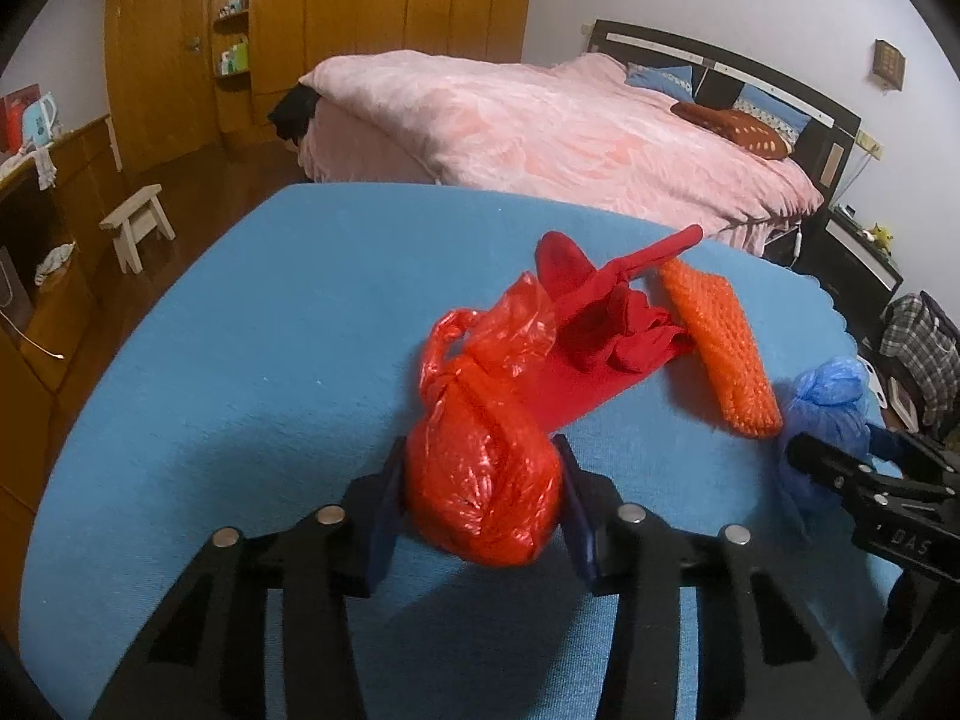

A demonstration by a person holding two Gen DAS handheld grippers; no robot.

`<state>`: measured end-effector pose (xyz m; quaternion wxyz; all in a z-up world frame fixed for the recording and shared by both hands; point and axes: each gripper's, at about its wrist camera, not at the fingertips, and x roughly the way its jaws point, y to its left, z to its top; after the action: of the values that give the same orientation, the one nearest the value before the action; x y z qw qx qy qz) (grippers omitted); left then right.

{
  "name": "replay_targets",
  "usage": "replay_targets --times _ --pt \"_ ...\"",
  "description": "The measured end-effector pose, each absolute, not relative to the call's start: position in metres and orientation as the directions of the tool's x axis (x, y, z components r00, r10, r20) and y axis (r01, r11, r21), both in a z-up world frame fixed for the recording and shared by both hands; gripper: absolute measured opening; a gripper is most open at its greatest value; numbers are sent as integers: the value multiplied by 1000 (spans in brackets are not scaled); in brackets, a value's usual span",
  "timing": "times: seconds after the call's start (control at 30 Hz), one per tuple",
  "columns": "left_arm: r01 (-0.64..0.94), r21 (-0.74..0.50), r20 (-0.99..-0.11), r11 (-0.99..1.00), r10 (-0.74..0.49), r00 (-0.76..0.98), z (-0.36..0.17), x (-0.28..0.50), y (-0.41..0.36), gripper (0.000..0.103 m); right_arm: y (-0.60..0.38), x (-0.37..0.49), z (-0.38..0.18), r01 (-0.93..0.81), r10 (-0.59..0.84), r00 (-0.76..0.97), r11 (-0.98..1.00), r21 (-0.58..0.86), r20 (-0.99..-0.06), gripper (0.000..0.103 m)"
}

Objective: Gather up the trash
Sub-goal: 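Grasp the red plastic bag with the left tool while the right tool grasps the blue plastic bag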

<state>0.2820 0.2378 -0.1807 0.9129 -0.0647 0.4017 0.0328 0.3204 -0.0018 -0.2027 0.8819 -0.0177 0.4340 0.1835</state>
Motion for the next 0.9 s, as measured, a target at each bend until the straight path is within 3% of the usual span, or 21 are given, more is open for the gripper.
replay_targets --times 0.07,0.23,0.9 --pt "-112 -85 -725 990 16 689 -177 279 236 44 -1 317 -202 -349 327 551 926 144 -768 54" --pt "-113 -70 -705 991 31 709 -168 271 231 43 -2 313 -200 -345 344 546 923 168 -764 46" --pt "-99 -71 -631 993 32 775 -124 231 195 42 -32 271 -152 -331 355 627 927 176 -693 44"
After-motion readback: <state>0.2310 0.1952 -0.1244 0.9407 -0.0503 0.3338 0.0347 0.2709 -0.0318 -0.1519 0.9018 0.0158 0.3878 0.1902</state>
